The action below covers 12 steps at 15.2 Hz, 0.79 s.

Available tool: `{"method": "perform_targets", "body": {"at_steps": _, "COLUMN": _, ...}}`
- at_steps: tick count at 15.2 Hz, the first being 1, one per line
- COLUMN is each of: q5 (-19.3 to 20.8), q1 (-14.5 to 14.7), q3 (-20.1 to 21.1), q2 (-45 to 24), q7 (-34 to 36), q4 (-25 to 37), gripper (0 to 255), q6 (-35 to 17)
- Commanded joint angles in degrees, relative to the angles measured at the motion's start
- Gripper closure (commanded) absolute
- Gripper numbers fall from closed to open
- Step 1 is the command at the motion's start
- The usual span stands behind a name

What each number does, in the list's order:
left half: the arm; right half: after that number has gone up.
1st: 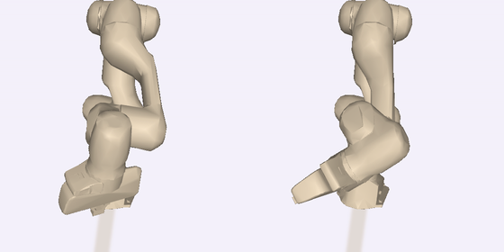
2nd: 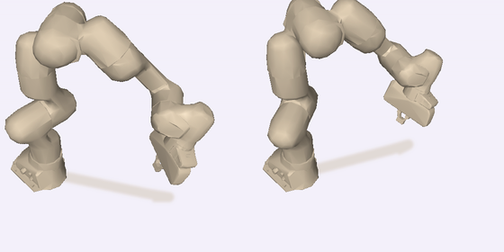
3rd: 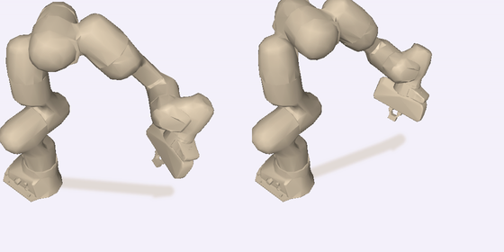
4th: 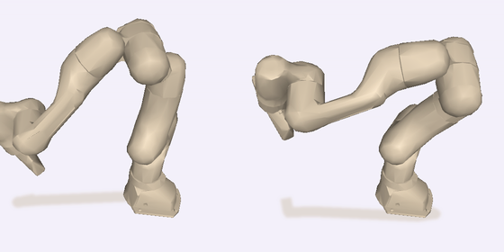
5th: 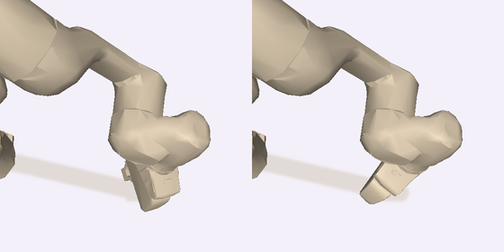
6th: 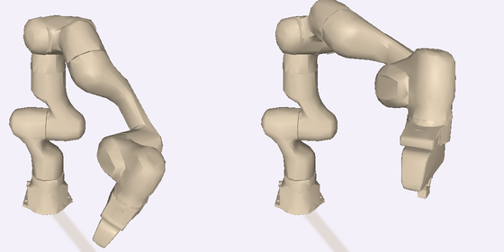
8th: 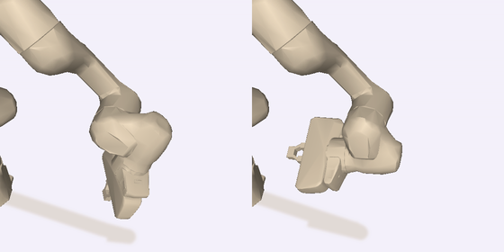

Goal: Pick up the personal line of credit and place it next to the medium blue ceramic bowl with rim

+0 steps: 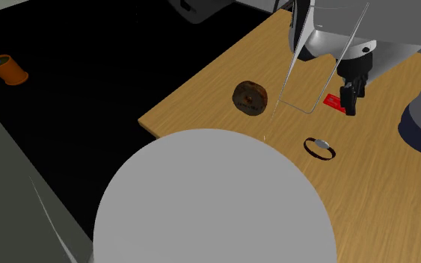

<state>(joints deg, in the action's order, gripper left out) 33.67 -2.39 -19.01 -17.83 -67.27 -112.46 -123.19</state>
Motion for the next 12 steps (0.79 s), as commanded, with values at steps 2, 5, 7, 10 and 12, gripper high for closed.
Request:
{"method": "perform_targets", "body": {"at_steps": 2, "q5": -0.6, "q1": 1.1, "q3": 0.6, "q2": 1.7, "q7": -0.3, "q4": 1.3, "gripper": 0, "q6": 3.4}}
{"method": "perform_targets", "body": {"at_steps": 5, "q5": -1.1, "q1": 2.1, "q3": 1.2, "q2": 2.9, "q7": -0.6, "q4": 2.6, "gripper": 0, "q6": 6.4}}
{"method": "perform_targets", "body": {"at_steps": 7, "q5": -1.1, "q1": 2.1, "q3": 1.2, "q2": 3.0, "q7": -0.6, "q4": 2.6, "gripper": 0, "q6": 6.4}}
{"method": "perform_targets", "body": {"at_steps": 10, "q5": -1.1, "q1": 2.1, "q3": 1.2, "q2": 2.9, "q7": -0.6, "q4": 2.6, "gripper": 0, "q6": 6.4}}
{"method": "perform_targets", "body": {"at_steps": 12, "q5": -1.1, "q1": 2.1, "q3": 1.2, "q2": 2.9, "q7": -0.6, "q4": 2.6, "gripper": 0, "q6": 6.4}}
